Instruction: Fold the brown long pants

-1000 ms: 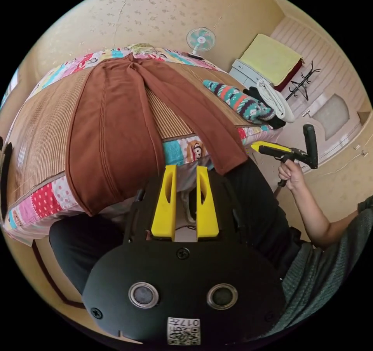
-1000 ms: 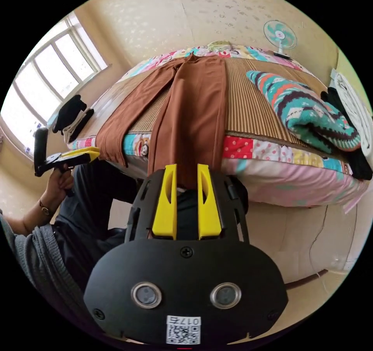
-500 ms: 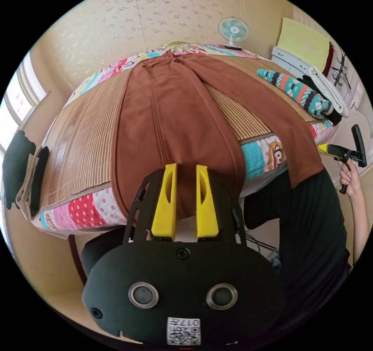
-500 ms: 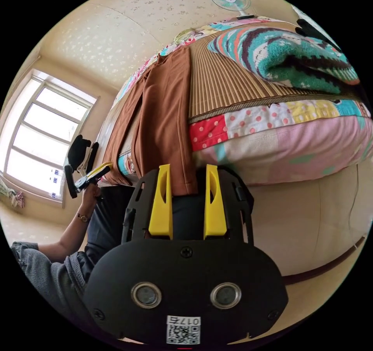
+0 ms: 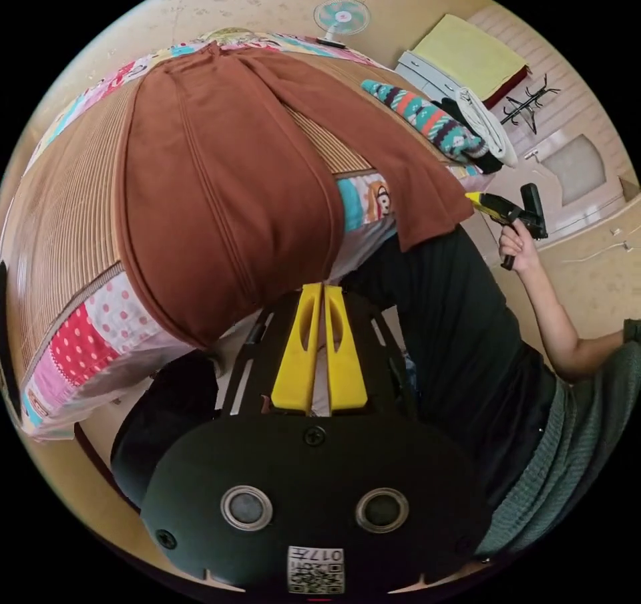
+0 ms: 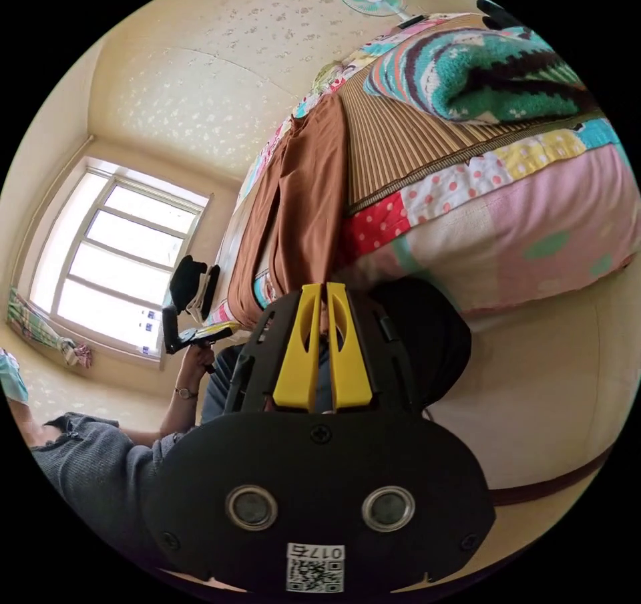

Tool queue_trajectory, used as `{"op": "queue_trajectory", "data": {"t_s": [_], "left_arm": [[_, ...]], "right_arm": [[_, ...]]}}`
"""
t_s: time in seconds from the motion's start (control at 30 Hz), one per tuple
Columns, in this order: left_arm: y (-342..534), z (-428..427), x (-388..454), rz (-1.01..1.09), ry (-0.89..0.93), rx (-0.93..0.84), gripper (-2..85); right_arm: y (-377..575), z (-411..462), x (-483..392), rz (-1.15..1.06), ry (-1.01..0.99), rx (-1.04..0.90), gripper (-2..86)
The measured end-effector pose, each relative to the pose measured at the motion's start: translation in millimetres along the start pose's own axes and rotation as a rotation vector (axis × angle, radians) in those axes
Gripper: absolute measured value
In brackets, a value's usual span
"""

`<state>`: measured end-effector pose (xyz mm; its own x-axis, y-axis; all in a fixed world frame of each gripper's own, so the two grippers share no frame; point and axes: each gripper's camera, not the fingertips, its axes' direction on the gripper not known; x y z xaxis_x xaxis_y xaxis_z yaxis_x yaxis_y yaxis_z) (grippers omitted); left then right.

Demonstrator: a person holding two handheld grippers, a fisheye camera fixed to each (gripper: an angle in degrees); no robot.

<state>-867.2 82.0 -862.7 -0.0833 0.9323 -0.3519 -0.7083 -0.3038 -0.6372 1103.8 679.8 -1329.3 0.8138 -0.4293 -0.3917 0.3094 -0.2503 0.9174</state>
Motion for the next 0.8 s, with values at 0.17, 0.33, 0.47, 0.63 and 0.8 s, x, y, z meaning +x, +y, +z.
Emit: {"op": "queue_trajectory", "data": {"t_s": [0.17, 0.33, 0.47, 0.63, 0.8], "left_arm": [[26, -9, -14, -0.151, 0.072, 0.121, -0.1], [3, -47, -8, -0.119, 0.085, 0.243, 1.9], [-4, -57, 13, -0.016, 0.098, 0.248, 3.8], [-2, -56, 22, 0.055, 0.03, 0.222, 4.3], [-3, -66, 9, 0.008, 0.149, 0.271, 6.9]], "right_arm": [[6, -30, -9, 0.005, -0.011, 0.039, 1.5], [8, -39, -50, -0.1, 0.006, 0.047, 1.4], [16, -36, -75, -0.165, 0.036, 0.037, 1.5], [25, -28, -83, -0.203, 0.065, 0.02, 1.3], [45, -23, -78, -0.176, 0.029, 0.072, 1.4]]}}
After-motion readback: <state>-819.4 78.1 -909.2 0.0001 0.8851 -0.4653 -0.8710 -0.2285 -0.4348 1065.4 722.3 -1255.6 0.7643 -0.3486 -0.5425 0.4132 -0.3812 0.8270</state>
